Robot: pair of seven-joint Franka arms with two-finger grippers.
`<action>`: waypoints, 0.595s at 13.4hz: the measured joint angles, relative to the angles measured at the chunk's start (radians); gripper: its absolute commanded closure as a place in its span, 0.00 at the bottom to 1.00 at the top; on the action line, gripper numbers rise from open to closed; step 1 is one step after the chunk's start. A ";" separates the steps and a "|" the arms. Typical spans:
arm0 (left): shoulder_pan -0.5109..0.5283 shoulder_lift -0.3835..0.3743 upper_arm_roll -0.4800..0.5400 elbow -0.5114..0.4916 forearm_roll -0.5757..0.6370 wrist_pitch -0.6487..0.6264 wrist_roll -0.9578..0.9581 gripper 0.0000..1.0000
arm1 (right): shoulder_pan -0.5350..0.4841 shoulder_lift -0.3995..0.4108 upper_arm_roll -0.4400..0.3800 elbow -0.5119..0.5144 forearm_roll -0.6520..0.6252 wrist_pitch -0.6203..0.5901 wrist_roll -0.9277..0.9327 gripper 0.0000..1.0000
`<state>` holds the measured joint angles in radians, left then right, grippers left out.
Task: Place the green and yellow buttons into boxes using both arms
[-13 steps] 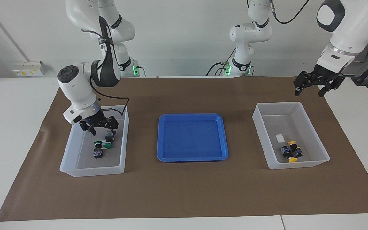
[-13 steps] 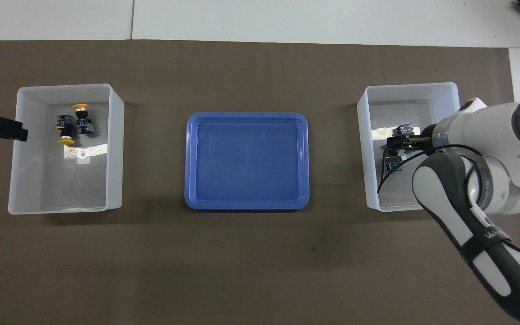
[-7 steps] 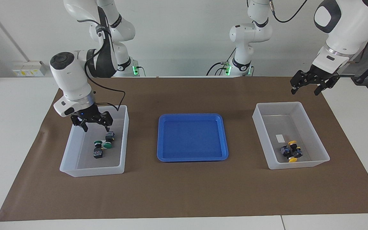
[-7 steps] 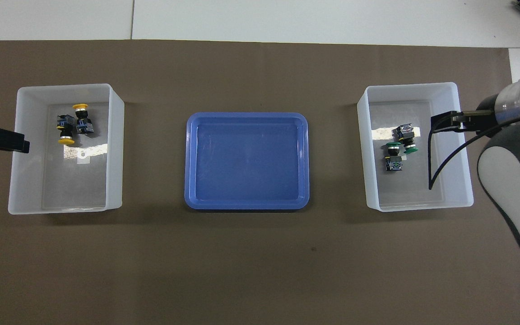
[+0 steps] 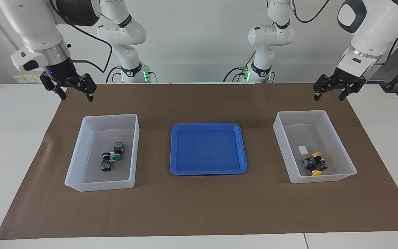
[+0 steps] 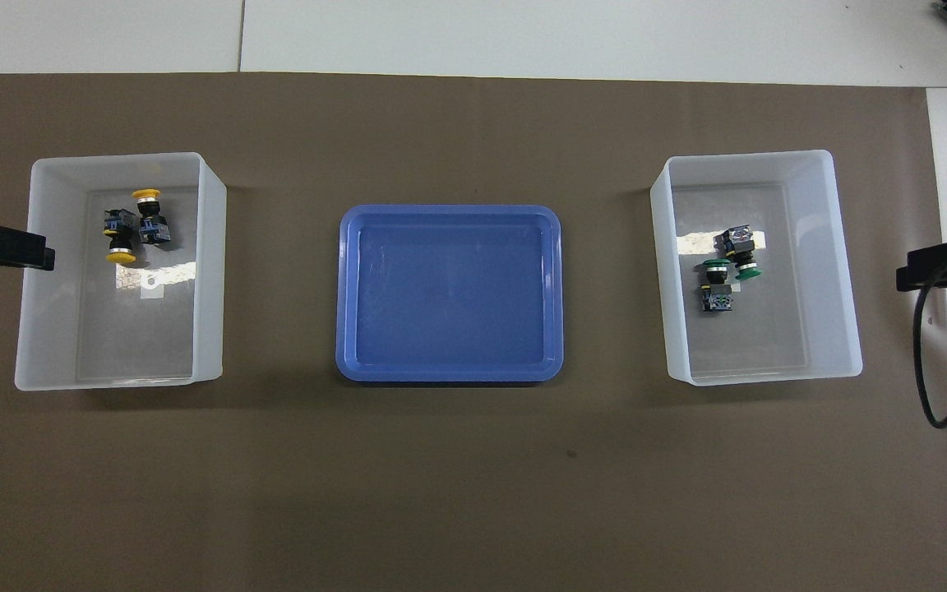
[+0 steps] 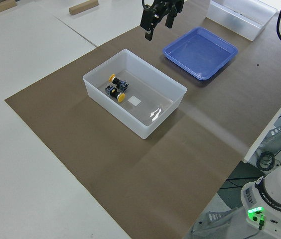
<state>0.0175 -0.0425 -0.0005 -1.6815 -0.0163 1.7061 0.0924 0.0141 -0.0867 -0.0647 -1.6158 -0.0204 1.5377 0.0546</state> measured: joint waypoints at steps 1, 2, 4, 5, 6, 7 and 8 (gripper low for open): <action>0.000 0.000 0.000 0.000 0.000 0.001 0.000 0.00 | 0.002 0.001 0.004 0.000 0.000 -0.004 -0.001 0.00; 0.000 0.000 0.000 0.000 0.000 0.001 0.000 0.00 | 0.004 0.006 0.007 -0.001 0.000 -0.005 -0.006 0.00; 0.000 0.000 0.000 -0.001 0.000 0.001 0.000 0.00 | 0.006 0.015 0.010 -0.002 -0.001 -0.009 -0.048 0.00; 0.000 0.000 0.000 -0.001 0.000 0.001 0.000 0.00 | 0.006 0.016 0.010 -0.002 -0.001 -0.010 -0.062 0.00; 0.000 0.000 -0.002 -0.001 0.000 0.001 0.000 0.00 | 0.006 0.016 0.010 -0.002 -0.001 -0.010 -0.068 0.00; -0.001 0.000 -0.004 -0.001 0.000 0.001 0.000 0.00 | 0.006 0.016 0.010 -0.002 -0.001 -0.010 -0.070 0.00; -0.001 0.000 -0.006 -0.001 0.000 0.001 0.000 0.00 | 0.007 0.016 0.010 -0.002 -0.001 -0.010 -0.072 0.00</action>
<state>0.0167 -0.0425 -0.0069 -1.6826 -0.0161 1.7072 0.0922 0.0211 -0.0709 -0.0550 -1.6182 -0.0211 1.5279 -0.0170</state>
